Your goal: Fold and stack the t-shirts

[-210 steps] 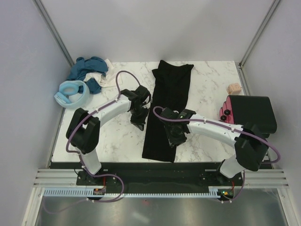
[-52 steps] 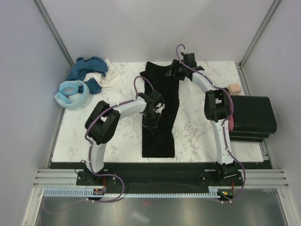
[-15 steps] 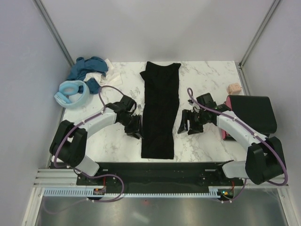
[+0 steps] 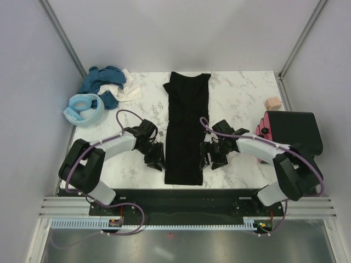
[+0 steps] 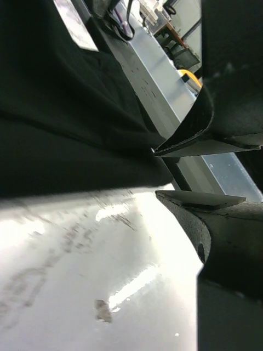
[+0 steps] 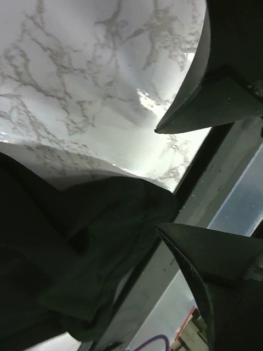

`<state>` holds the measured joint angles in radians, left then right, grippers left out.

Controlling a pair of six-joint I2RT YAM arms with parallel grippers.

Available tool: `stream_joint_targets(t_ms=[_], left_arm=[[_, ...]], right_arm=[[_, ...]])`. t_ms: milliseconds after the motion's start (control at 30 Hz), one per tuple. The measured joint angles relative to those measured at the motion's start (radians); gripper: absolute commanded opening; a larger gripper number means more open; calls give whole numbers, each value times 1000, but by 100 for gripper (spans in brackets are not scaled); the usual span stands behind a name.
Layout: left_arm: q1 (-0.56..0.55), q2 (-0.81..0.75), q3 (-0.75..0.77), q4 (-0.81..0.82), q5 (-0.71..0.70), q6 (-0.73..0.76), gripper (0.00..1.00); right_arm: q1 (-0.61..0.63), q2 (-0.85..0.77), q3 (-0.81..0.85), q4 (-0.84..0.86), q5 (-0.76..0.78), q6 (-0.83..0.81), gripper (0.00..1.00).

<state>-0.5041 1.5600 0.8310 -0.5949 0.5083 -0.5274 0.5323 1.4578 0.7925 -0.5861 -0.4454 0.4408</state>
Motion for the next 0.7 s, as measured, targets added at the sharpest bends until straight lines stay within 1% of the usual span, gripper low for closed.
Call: stream_joint_targets(t_ms=[167,233,300,433,567,700], left_arm=[[0,-16,-57,0,0,-9,38],[0,-17,-61,1,1,-12,38],[3,-17,-62,10,10,-18,41],[14,-8,-64,48,60,-26,41],[17,54,-64,90,126,-28,41],[17,93,-83,107,135,-31,41]], right_arm=[[24,102,10,49,2,-1,72],[31,111,18,64,2,-2,73],[36,116,23,89,2,-3,73],[40,127,24,132,-13,-2,72],[48,142,24,179,-44,1,72],[62,146,11,237,-63,10,71]])
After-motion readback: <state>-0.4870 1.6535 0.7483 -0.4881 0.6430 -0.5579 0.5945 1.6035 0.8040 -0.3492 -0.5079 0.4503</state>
